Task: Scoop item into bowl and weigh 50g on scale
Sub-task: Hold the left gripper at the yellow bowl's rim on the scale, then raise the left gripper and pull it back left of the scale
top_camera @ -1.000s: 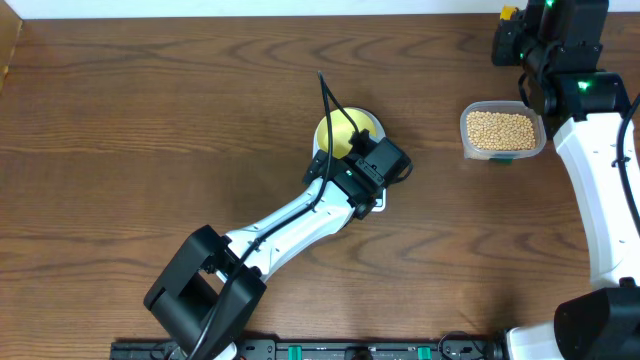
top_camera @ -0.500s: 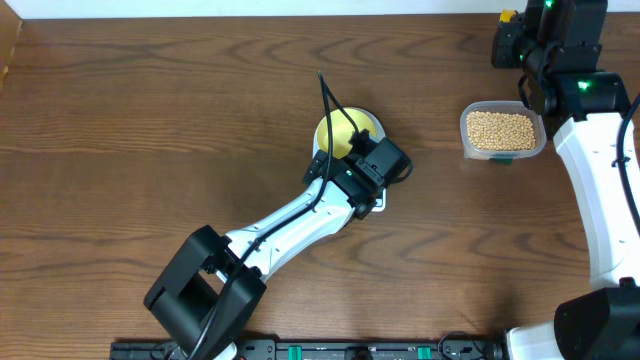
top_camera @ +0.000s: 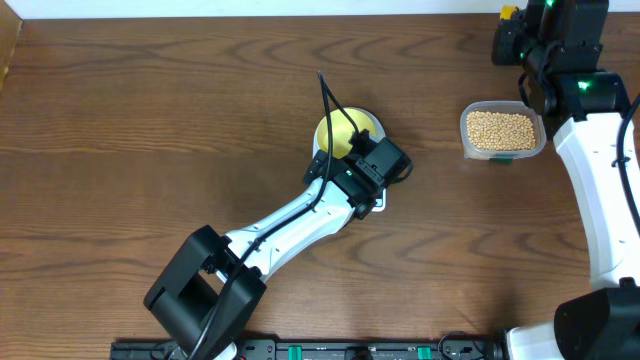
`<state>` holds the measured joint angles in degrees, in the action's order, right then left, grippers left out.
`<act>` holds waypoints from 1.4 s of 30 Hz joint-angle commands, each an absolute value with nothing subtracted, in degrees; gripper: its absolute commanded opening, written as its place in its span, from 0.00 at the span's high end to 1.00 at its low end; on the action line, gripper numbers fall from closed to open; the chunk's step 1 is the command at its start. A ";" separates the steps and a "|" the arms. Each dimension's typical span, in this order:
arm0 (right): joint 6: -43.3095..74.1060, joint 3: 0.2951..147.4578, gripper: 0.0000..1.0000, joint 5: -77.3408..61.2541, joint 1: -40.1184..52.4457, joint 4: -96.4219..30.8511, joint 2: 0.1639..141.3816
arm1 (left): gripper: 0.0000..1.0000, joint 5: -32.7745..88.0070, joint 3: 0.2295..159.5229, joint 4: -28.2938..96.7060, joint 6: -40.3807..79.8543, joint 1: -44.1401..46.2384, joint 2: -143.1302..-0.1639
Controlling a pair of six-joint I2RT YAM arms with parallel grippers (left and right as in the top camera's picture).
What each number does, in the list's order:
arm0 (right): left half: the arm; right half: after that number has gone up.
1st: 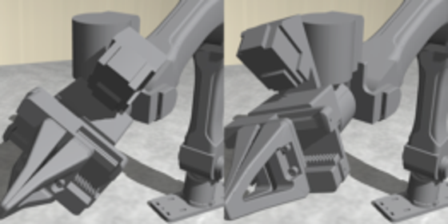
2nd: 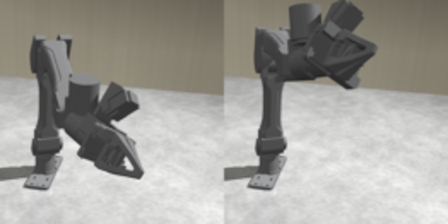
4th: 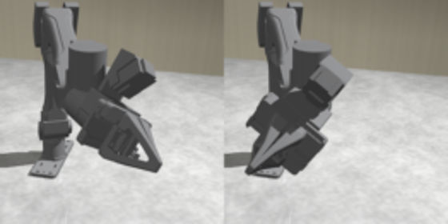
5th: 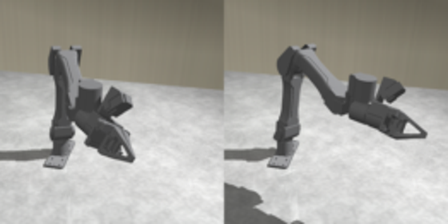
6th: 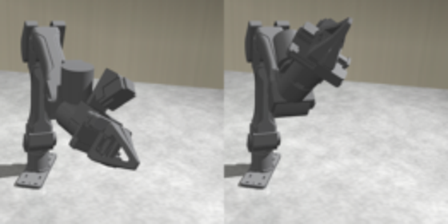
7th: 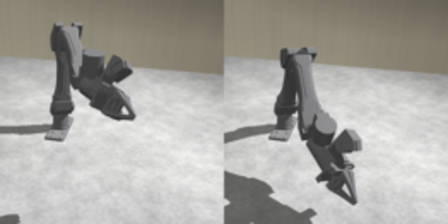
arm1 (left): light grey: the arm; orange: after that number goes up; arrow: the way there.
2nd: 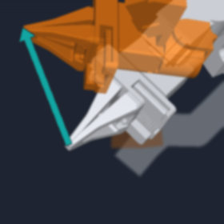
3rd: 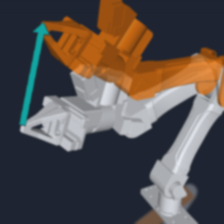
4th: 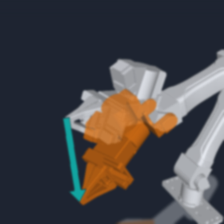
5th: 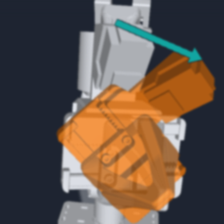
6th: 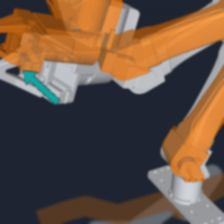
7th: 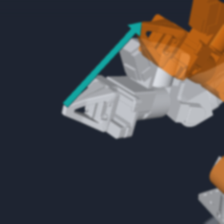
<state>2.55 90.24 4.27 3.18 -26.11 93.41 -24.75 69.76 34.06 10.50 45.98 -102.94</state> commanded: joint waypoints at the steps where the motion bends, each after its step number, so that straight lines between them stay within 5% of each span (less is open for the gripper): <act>1: 3.14 90.19 0.99 3.90 3.05 -26.17 93.69 | 0.12 -25.06 69.23 34.20 10.20 45.95 -102.24; 42: 4.69 90.19 0.99 2.61 3.09 -26.17 93.69 | 0.12 -23.55 69.23 34.48 10.17 45.95 -102.19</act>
